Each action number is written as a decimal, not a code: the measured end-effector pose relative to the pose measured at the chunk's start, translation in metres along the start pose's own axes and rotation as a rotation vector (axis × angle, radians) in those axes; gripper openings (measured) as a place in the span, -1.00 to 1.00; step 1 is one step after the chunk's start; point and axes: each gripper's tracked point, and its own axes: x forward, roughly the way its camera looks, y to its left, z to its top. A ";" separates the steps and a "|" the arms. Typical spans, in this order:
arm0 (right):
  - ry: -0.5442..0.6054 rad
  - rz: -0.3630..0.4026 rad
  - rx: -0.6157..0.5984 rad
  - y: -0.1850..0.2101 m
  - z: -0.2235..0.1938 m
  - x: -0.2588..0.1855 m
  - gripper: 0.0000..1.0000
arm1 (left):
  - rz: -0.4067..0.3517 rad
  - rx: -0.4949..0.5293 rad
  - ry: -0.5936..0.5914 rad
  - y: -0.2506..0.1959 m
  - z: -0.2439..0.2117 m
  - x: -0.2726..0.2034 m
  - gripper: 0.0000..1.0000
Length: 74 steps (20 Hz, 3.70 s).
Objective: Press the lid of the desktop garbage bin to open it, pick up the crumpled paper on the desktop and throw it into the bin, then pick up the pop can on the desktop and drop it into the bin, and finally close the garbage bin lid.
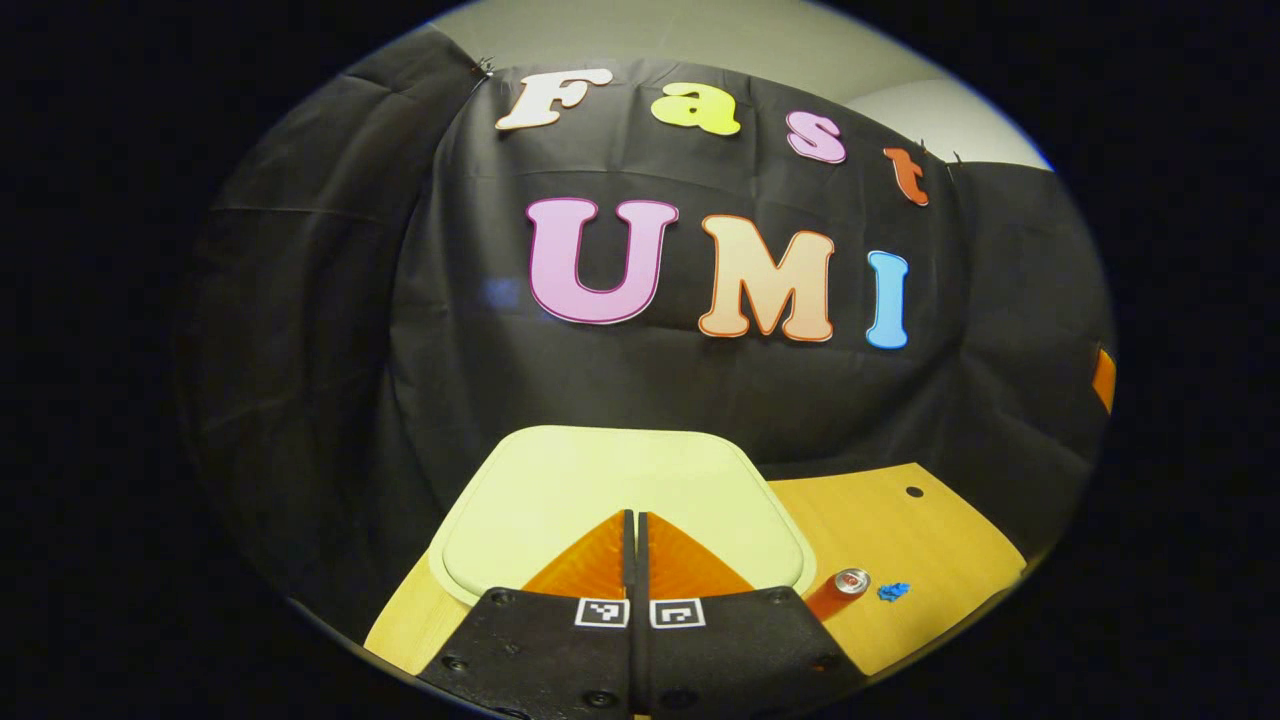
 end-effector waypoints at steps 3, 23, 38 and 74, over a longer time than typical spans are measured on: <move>0.002 -0.002 0.000 -0.002 -0.001 -0.001 0.96 | -0.001 -0.004 0.005 -0.001 -0.004 0.000 -1.00; -0.002 0.017 0.009 -0.003 0.004 -0.002 0.96 | -0.005 0.142 -0.143 -0.013 0.049 -0.006 -1.00; -0.016 0.011 0.067 -0.027 0.012 -0.014 0.99 | 0.026 0.111 -0.356 -0.039 0.133 -0.073 -0.96; 0.537 0.061 0.081 -0.080 -0.269 0.035 0.96 | -0.041 0.102 -0.125 -0.114 -0.007 -0.096 0.85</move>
